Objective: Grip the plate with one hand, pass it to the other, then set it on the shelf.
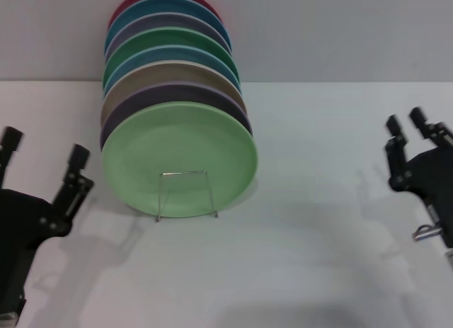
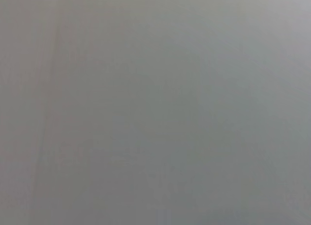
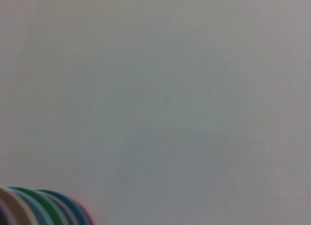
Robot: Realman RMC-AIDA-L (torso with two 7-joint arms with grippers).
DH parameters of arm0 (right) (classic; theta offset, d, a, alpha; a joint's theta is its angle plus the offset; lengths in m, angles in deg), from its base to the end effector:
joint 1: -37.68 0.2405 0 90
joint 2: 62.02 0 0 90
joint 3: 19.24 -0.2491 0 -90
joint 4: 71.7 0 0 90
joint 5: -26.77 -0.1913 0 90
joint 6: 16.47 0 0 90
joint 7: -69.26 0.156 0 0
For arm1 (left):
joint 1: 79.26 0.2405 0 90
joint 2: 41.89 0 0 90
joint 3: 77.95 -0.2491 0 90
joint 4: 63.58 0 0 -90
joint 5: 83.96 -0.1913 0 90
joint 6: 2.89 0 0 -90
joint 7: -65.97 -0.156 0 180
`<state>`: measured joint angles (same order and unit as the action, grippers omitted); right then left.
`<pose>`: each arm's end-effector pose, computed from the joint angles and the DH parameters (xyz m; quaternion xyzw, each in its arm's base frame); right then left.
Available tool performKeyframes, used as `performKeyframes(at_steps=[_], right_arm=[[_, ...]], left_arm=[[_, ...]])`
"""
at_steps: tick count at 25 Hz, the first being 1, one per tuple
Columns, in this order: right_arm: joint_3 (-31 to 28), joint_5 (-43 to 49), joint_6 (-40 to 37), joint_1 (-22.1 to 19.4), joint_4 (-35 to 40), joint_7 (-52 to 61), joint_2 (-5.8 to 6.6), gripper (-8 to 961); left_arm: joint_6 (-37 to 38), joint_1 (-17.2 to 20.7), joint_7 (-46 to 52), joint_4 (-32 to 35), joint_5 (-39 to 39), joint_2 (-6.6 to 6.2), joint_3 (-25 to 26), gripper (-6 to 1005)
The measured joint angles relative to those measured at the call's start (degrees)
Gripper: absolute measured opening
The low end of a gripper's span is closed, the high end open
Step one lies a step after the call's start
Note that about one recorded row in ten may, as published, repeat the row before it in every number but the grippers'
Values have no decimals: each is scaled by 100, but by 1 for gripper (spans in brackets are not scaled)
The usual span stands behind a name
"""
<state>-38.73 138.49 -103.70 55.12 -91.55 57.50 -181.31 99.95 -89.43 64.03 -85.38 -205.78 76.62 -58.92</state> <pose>0.2625 0.2681 -0.0213 -0.6986 0.0836 0.3468 0.6202 -0.2472 0.2124 -0.0067 -0.6668 -0.0764 -0.4794 0.5654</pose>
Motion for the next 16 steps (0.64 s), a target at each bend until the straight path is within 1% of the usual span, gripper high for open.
performKeyframes(at_steps=[4,9,11,13,16], right_arm=[[-325,0,2,62,365,549,9,283],[-561,0,-4,180,926,1390,21,284],[-609,0,-31,248,1225,1889,26,283],[-661,-1,-35,309,1441,2235,28,282],[-752,-1,-10,339,1543,2346,26,282]], left_arm=[[23,17,204,40,5,-3,340,855],[-136,57,777,177,17,5,1025,851],[-217,49,942,233,18,10,1215,850],[-286,26,966,254,20,15,1324,848],[-382,-29,934,257,18,23,1356,847]])
